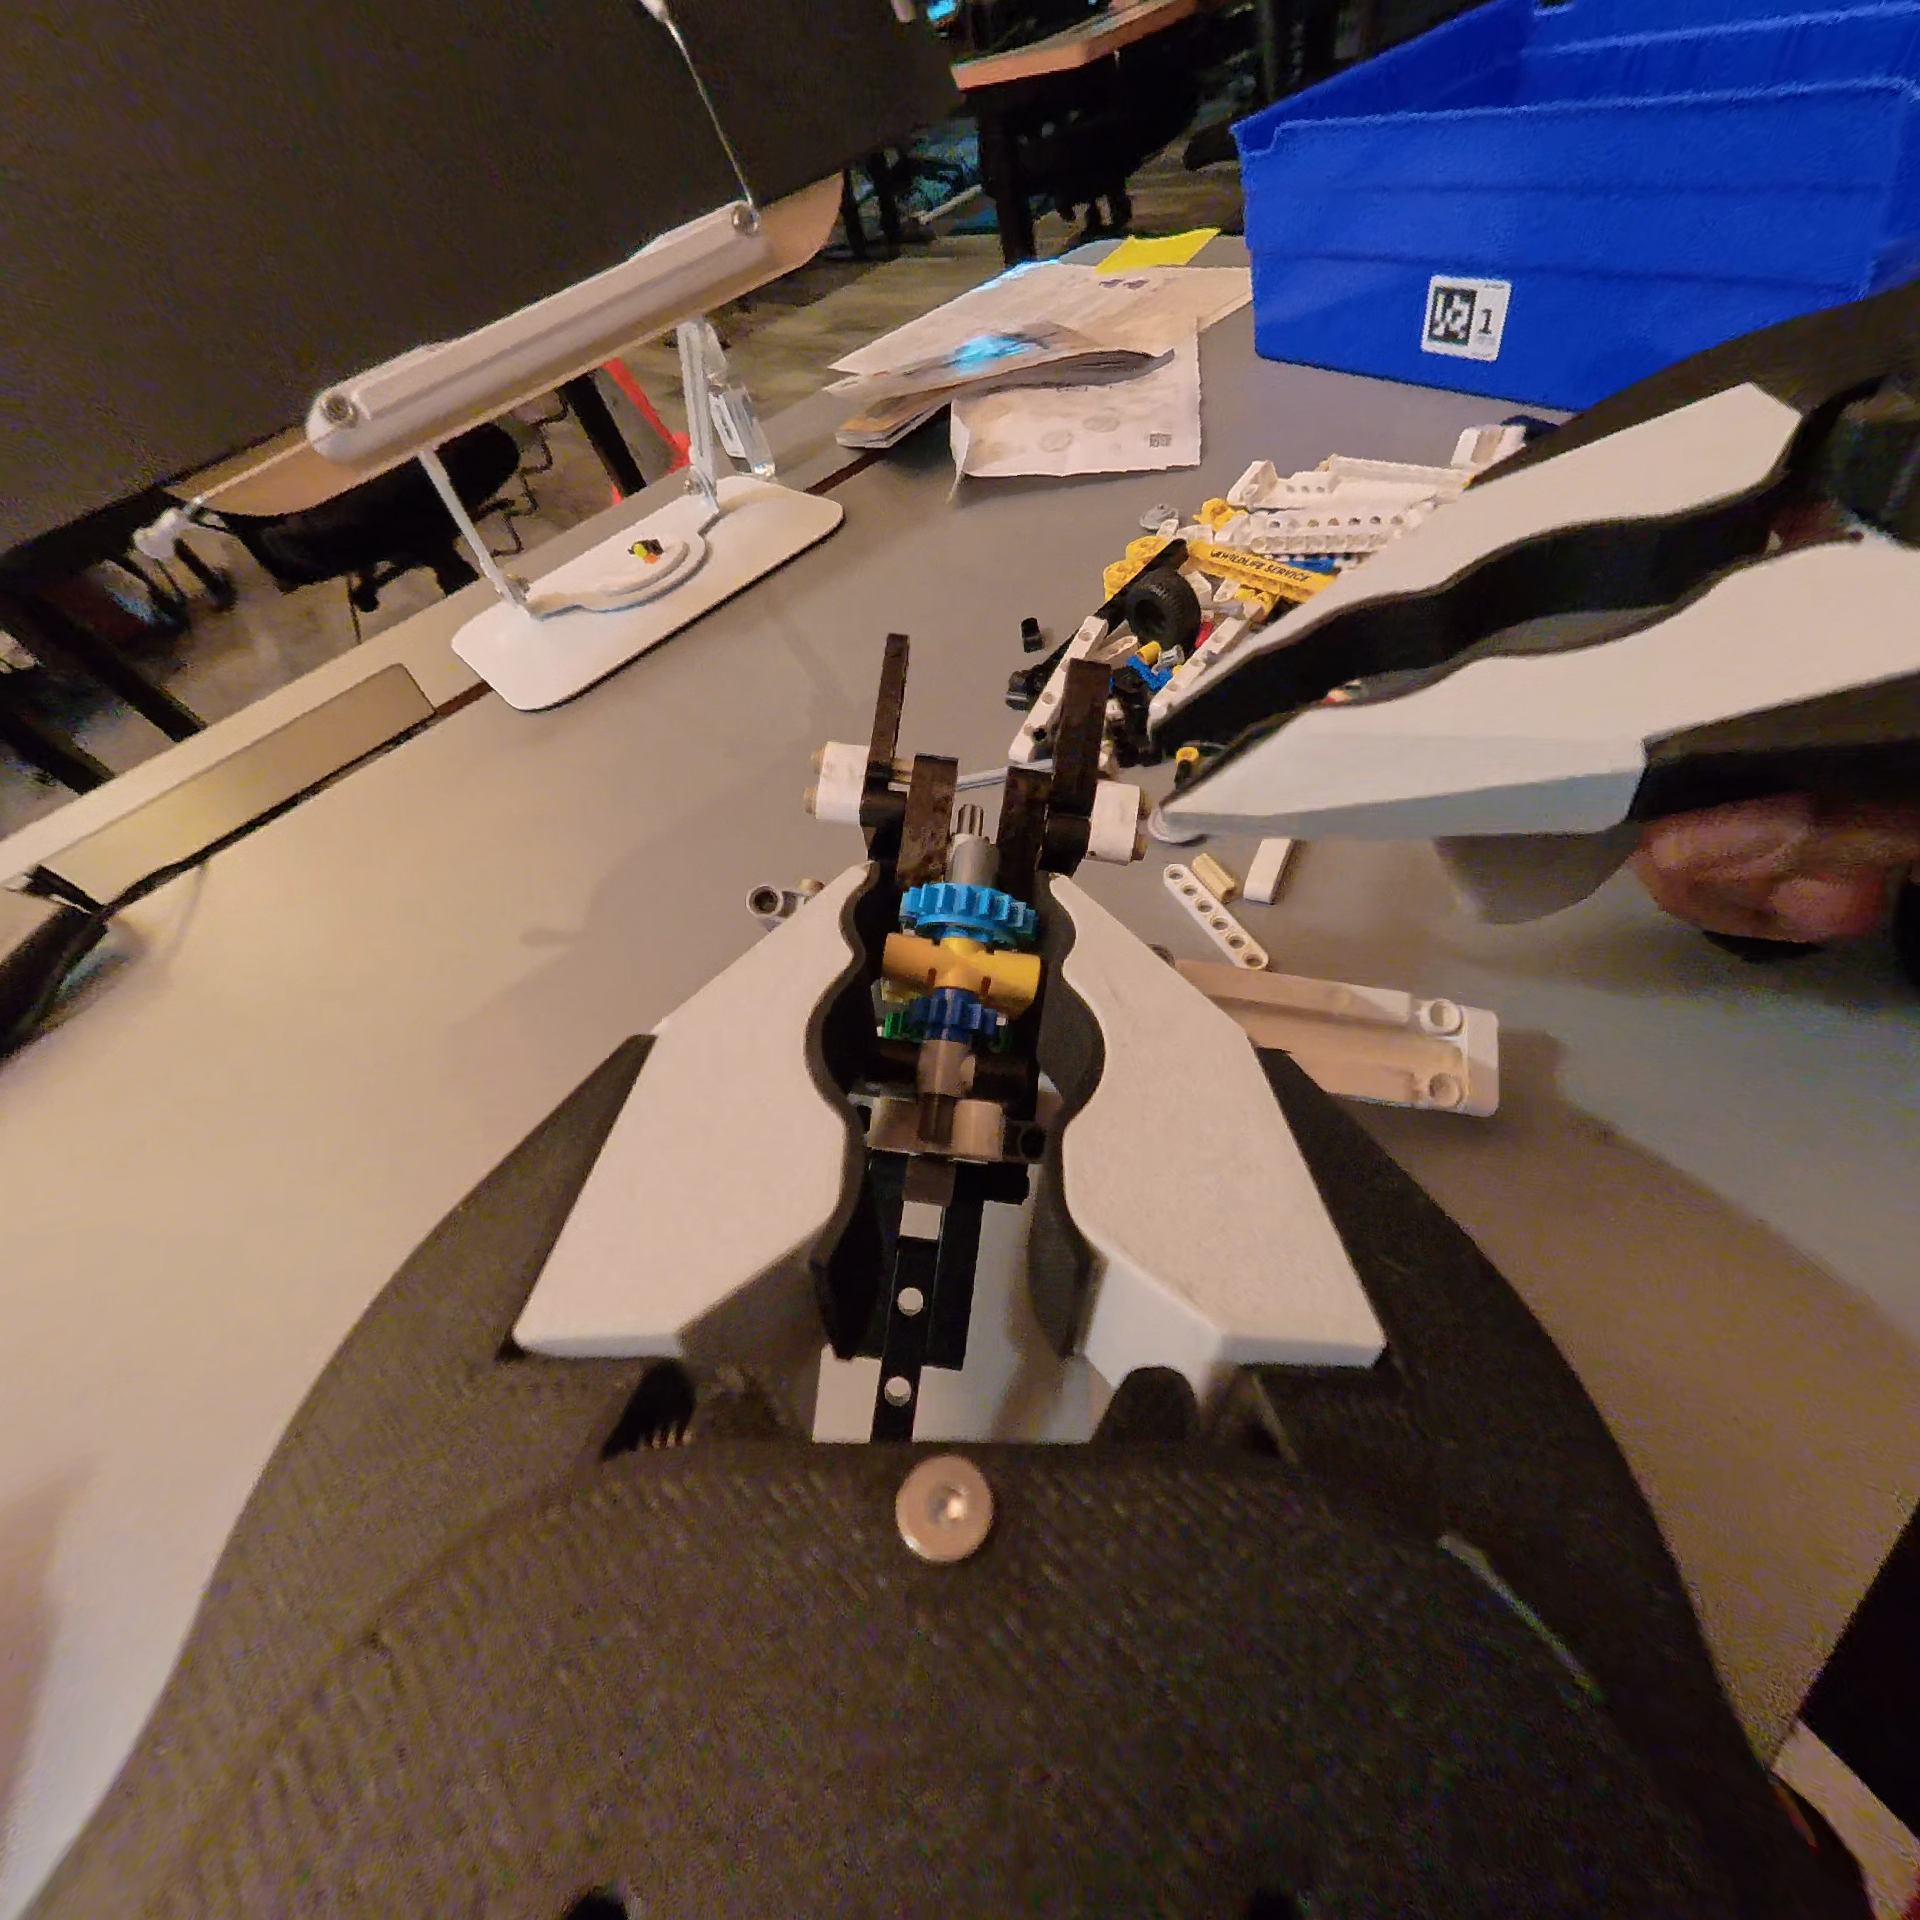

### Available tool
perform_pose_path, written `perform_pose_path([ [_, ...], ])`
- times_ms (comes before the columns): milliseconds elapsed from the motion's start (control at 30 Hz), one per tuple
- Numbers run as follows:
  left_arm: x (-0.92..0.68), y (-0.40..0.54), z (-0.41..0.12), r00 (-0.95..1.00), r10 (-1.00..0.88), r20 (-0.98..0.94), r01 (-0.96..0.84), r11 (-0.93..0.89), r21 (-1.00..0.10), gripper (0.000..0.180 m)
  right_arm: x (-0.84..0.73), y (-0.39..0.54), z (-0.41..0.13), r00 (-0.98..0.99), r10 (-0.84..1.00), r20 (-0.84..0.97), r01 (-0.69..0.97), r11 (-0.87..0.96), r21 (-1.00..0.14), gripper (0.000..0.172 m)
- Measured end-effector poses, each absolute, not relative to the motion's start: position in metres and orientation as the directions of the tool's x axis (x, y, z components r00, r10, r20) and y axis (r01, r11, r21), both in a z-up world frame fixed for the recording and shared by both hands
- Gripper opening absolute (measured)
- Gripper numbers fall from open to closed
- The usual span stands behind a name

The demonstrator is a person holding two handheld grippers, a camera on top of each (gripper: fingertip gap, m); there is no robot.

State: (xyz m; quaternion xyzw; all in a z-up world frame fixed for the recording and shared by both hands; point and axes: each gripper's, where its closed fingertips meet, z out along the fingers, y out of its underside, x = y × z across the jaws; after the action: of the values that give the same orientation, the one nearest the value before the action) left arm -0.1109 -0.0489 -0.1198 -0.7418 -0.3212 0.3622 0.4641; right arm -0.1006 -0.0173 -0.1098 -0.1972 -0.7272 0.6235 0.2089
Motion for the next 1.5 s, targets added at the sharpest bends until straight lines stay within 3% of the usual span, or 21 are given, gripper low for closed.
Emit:
perform_pose_path([
  [167, -0.108, -0.047, -0.113, 0.537, 0.812, -0.230, 0.109, -0.337, -0.935, 0.025, -0.105, -0.009, -0.102, -0.839, 0.484, -0.251, 0.253, -0.062, -0.966, 0.019],
  [300, -0.103, -0.041, -0.106, 0.556, 0.797, -0.236, 0.058, -0.320, -0.946, 0.025, -0.102, -0.008, -0.093, -0.803, 0.324, -0.499, 0.453, -0.211, -0.866, 0.022],
  [433, -0.098, -0.034, -0.100, 0.568, 0.774, -0.279, -0.006, -0.336, -0.942, 0.025, -0.095, -0.011, -0.088, -0.756, 0.170, -0.632, 0.588, -0.248, -0.770, 0.021],
  [567, -0.094, -0.029, -0.098, 0.589, 0.754, -0.292, -0.041, -0.333, -0.942, 0.025, -0.090, -0.017, -0.091, -0.740, 0.125, -0.661, 0.630, -0.216, -0.746, 0.018],
  [667, -0.094, -0.028, -0.098, 0.588, 0.753, -0.297, -0.047, -0.335, -0.941, 0.025, -0.088, -0.019, -0.090, -0.751, 0.130, -0.647, 0.618, -0.206, -0.759, 0.006],
  [1167, -0.100, -0.035, -0.117, 0.535, 0.839, -0.098, 0.103, -0.180, -0.978, 0.028, -0.088, -0.022, -0.111, -0.735, 0.274, -0.620, 0.596, -0.173, -0.784, 0.006],
  [1500, -0.101, -0.032, -0.123, 0.559, 0.826, -0.073, 0.132, -0.176, -0.976, 0.029, -0.086, -0.018, -0.117, -0.697, 0.204, -0.687, 0.662, -0.184, -0.726, 0.006],
])
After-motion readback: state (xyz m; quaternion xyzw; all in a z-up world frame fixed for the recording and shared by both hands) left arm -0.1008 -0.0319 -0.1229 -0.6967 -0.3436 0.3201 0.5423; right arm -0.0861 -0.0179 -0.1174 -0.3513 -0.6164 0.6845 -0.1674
